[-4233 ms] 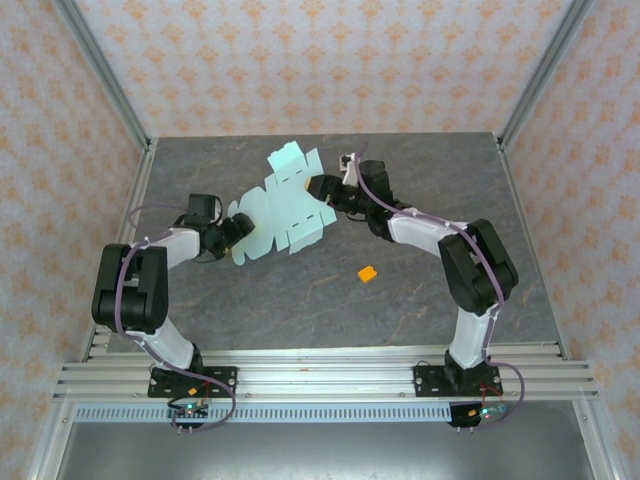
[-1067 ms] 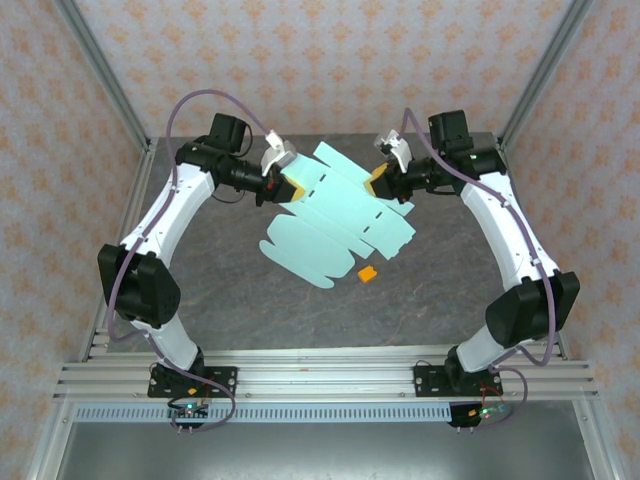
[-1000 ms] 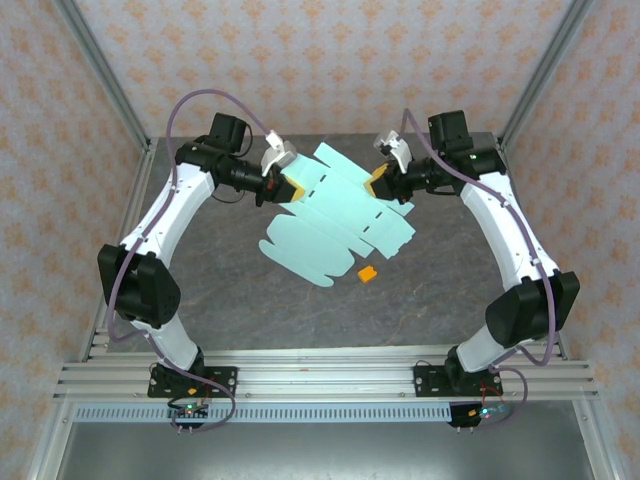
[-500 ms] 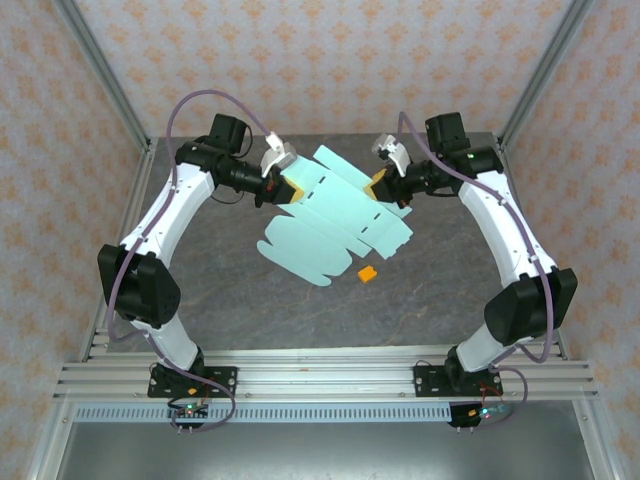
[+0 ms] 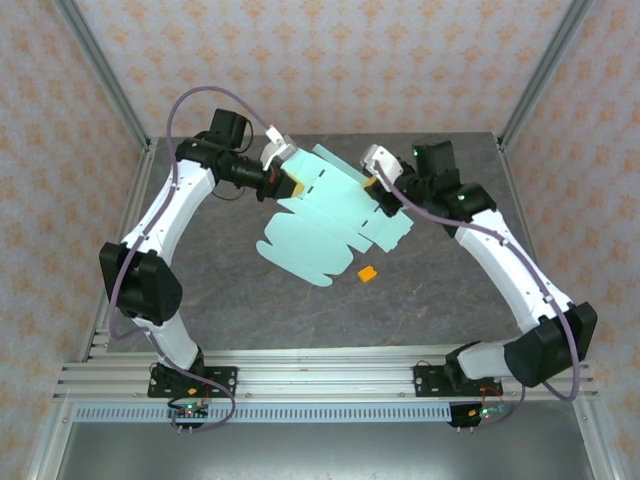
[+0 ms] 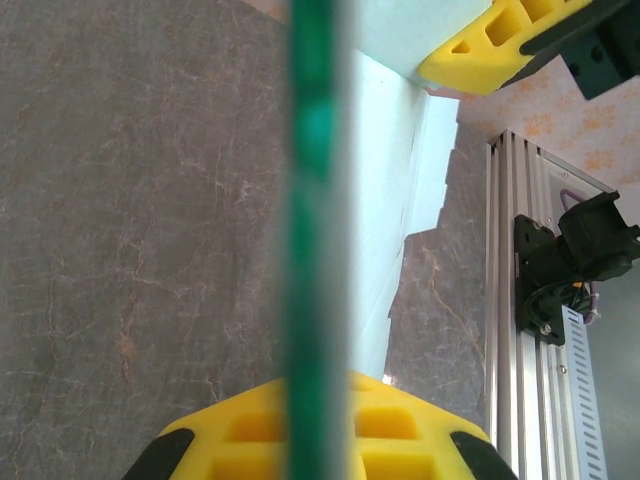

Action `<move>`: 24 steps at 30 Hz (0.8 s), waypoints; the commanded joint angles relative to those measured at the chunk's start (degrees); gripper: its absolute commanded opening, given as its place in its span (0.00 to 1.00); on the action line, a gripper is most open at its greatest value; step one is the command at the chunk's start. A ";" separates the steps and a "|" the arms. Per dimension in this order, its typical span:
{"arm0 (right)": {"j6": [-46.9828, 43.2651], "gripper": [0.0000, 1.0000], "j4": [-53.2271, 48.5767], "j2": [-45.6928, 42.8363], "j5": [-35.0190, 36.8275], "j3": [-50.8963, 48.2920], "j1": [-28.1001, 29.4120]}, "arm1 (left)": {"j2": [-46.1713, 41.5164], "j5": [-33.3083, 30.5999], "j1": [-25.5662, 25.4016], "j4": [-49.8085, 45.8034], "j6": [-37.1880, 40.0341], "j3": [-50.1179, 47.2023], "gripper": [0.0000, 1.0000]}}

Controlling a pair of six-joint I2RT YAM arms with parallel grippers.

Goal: Fold the paper box

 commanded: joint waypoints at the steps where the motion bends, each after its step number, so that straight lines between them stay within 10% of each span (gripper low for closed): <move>1: -4.07 0.01 9.11 -1.53 18.04 -6.02 3.15 | 0.22 3.41 0.18 1.75 -3.47 3.47 0.00; 15: -17.49 0.00 32.22 -0.43 43.52 -18.61 13.98 | 4.90 3.51 0.29 0.97 -8.85 7.65 0.00; 24: -21.84 0.00 38.44 -0.21 46.70 -22.41 15.61 | 6.23 3.21 0.64 0.86 -10.36 8.23 0.00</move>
